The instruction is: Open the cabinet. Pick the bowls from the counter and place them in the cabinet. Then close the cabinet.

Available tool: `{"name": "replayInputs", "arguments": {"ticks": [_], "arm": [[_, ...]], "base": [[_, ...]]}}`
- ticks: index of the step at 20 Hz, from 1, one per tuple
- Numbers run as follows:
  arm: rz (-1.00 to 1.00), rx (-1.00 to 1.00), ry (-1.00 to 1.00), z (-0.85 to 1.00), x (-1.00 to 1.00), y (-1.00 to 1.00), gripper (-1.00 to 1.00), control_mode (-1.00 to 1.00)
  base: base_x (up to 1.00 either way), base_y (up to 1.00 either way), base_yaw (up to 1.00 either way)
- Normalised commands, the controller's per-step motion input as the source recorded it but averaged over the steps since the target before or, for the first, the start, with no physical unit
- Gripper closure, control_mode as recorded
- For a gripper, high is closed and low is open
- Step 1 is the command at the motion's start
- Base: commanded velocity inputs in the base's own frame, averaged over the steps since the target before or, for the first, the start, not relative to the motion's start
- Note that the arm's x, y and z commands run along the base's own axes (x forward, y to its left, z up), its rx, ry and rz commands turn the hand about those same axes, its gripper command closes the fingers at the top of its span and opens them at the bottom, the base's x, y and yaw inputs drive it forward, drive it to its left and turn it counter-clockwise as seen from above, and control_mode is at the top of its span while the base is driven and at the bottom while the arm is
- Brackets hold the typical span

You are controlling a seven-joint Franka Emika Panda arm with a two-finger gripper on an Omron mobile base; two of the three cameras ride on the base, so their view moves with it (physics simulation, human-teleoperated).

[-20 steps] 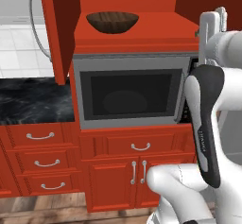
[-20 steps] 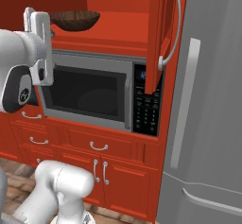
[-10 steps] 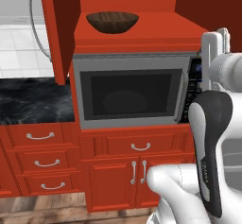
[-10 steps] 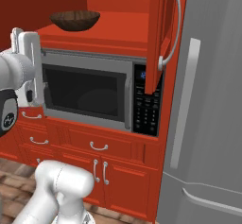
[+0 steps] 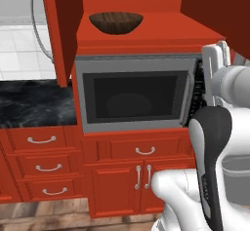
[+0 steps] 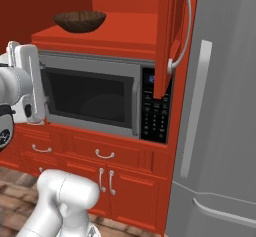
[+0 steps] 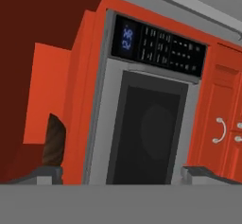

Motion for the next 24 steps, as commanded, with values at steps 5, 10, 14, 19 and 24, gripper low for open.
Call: {"name": "replayInputs", "arguments": {"ticks": [5, 10, 14, 19, 24], "arm": [[0.00, 0.00, 0.00, 0.00, 0.00, 0.00, -1.00, 1.00], [0.00, 0.00, 0.00, 0.00, 0.00, 0.00, -1.00, 1.00], [0.00, 0.00, 0.00, 0.00, 0.00, 0.00, -1.00, 1.00], [0.00, 0.00, 0.00, 0.00, 0.00, 0.00, -1.00, 1.00], [0.00, 0.00, 0.00, 0.00, 0.00, 0.00, -1.00, 1.00]], "base": [[-0.94, 0.20, 0.07], [-0.83, 0.63, 0.44], [-0.44, 0.22, 0.81], [-0.40, 0.29, 0.90], [-0.34, 0.39, 0.89]]}}
